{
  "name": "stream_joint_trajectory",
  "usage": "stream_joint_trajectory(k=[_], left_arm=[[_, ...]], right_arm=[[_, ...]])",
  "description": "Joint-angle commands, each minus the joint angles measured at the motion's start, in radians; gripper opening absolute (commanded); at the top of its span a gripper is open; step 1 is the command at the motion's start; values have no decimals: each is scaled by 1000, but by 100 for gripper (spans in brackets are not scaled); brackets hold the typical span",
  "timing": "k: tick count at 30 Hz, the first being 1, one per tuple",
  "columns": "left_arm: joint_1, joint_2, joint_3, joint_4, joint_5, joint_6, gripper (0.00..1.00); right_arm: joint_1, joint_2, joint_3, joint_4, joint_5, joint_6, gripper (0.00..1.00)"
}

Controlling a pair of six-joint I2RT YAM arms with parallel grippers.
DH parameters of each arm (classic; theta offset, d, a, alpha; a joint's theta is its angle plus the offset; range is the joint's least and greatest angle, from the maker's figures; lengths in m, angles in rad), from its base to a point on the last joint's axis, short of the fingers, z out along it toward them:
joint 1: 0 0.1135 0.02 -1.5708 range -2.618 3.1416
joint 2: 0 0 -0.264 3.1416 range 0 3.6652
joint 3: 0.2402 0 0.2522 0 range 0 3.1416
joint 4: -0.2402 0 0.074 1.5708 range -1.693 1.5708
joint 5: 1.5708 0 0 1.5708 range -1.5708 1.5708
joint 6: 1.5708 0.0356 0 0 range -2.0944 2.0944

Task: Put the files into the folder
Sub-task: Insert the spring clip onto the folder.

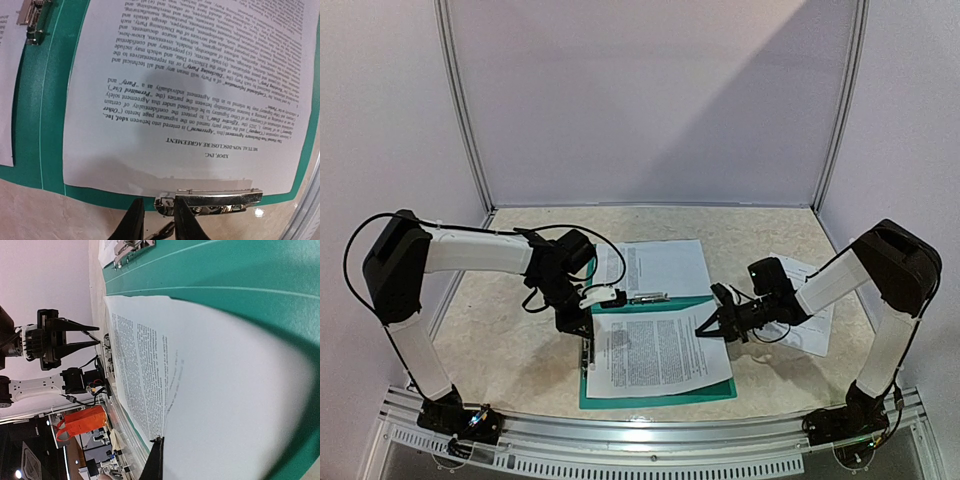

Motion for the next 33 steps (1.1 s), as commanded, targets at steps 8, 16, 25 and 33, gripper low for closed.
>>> stream_joint_trajectory(k=[8, 16, 25, 33], left_arm=[[12, 9, 6, 7, 18, 3, 24], [12, 6, -1, 4, 14, 8, 24], [12, 2, 9, -12, 19, 15, 24], [13, -10, 23, -26, 17, 24, 26]], right_arm=[[11, -2, 33, -41, 21, -7, 2], [20, -37, 6, -37, 23, 41, 25], [21, -115, 81, -314, 124, -52, 87], [24, -207, 122, -559, 272, -125, 99]])
